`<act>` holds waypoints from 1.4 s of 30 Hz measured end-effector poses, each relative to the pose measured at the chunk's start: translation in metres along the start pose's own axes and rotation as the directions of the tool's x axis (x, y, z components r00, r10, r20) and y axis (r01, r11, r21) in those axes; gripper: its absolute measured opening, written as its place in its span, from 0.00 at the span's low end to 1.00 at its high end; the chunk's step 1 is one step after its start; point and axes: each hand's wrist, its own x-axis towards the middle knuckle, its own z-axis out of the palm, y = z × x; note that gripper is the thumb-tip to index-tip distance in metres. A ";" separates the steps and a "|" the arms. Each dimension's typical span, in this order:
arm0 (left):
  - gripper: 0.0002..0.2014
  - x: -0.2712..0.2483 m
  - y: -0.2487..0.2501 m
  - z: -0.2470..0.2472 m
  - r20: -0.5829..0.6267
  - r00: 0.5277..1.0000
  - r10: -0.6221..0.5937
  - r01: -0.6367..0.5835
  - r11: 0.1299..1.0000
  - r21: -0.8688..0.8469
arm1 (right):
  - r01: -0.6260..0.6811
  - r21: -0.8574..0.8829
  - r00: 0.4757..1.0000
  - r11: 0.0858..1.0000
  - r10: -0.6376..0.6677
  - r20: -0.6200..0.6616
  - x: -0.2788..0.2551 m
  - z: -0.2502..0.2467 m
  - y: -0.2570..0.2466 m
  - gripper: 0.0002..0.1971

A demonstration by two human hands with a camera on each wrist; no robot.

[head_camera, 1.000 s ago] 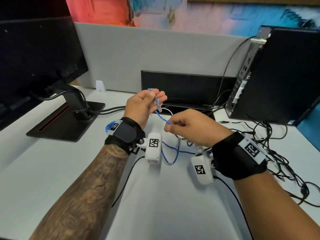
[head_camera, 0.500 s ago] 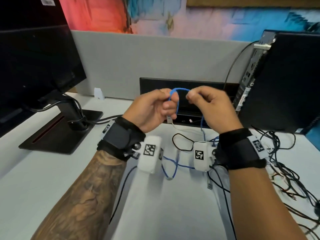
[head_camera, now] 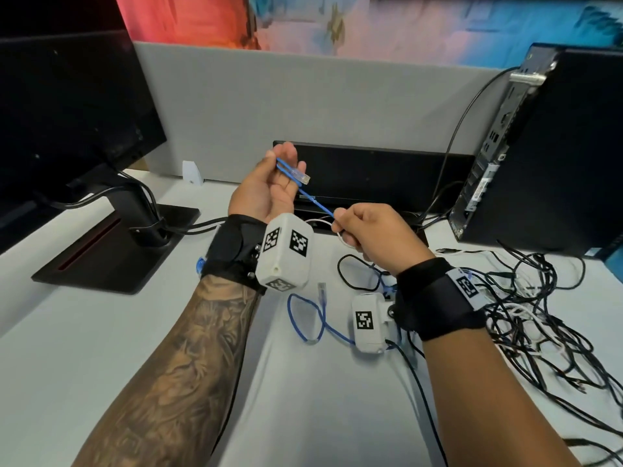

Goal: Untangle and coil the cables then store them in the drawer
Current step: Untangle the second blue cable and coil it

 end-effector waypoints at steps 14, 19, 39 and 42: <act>0.11 -0.006 -0.014 -0.014 0.385 0.829 0.405 -0.534 0.372 0.759 | 0.042 -0.127 0.999 0.991 -0.040 0.017 -0.016 -0.021 -0.014 0.05; 0.10 -0.011 -0.023 -0.021 0.492 0.857 0.153 -0.510 0.123 0.851 | 0.173 -0.325 0.971 0.930 -0.216 -0.101 -0.022 -0.030 -0.024 0.14; 0.15 -0.017 0.006 0.004 0.364 0.825 -0.432 0.408 0.902 0.145 | 0.177 0.113 0.979 0.978 -0.163 -0.121 -0.011 -0.010 -0.006 0.08; 0.12 -0.014 0.015 0.008 0.262 0.915 -0.306 0.326 0.945 -0.035 | 0.196 0.007 0.975 0.981 -0.194 -0.109 -0.008 -0.002 -0.002 0.09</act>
